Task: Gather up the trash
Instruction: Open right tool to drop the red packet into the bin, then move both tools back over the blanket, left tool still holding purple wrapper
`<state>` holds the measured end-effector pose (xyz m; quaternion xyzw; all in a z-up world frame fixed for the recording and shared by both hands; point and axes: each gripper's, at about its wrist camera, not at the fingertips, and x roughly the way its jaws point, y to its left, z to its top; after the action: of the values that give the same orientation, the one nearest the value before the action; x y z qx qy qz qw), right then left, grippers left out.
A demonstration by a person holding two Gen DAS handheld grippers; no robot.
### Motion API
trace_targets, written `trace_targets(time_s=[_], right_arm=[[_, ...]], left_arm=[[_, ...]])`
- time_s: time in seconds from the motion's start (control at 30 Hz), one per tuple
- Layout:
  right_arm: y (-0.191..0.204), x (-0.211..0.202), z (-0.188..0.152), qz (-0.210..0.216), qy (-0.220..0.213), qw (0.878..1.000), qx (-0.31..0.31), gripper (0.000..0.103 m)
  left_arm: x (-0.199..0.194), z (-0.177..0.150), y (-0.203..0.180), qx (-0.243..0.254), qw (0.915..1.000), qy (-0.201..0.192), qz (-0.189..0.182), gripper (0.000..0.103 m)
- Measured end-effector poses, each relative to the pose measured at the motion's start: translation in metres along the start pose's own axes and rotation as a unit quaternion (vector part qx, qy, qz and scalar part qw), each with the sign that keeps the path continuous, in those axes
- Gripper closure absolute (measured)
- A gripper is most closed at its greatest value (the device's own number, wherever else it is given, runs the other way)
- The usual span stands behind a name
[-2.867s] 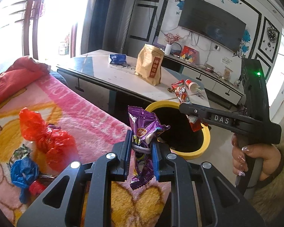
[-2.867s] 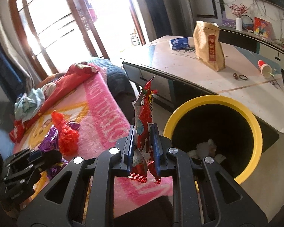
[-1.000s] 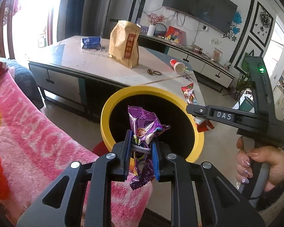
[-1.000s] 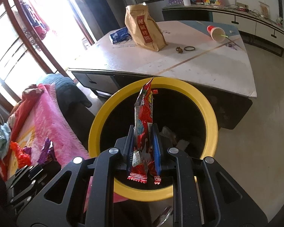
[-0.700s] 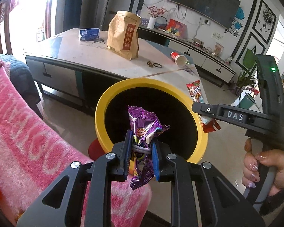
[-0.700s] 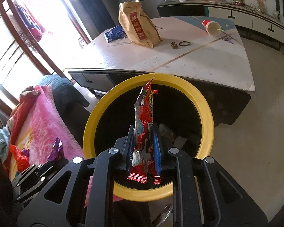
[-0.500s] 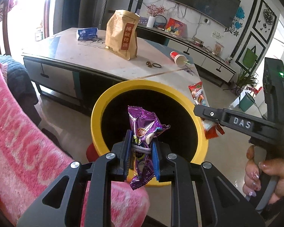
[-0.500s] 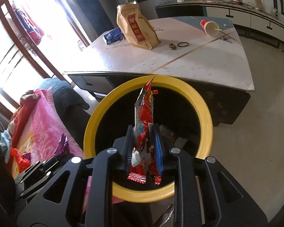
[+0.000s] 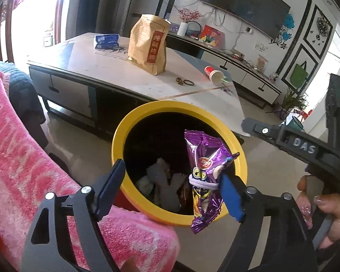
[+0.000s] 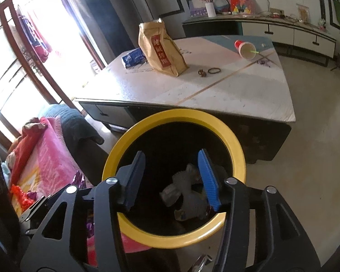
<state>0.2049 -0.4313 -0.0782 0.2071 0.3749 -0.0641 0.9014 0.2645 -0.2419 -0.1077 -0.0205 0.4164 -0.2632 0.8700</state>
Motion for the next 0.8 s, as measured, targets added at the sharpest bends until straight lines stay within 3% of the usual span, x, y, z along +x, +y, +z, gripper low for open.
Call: trace_targets(time_s=[0.13, 0.37, 0.8], right_arm=[[0.001, -0.005, 0.001, 0.002, -0.006, 1.000, -0.002, 0.057], [0.002, -0.006, 0.002, 0.004, -0.009, 1.000, -0.001, 0.055], [0.021, -0.020, 0.000, 0.025, -0.019, 0.999, -0.019, 0.054]], left_arm=[[0.005, 0.002, 0.001, -0.001, 0.9999, 0.007, 0.013, 0.026], [0.004, 0.001, 0.007, -0.006, 0.9995, 0.012, 0.028, 0.009], [-0.024, 0.010, 0.029, -0.040, 0.9977, -0.016, 0.052, 0.007]])
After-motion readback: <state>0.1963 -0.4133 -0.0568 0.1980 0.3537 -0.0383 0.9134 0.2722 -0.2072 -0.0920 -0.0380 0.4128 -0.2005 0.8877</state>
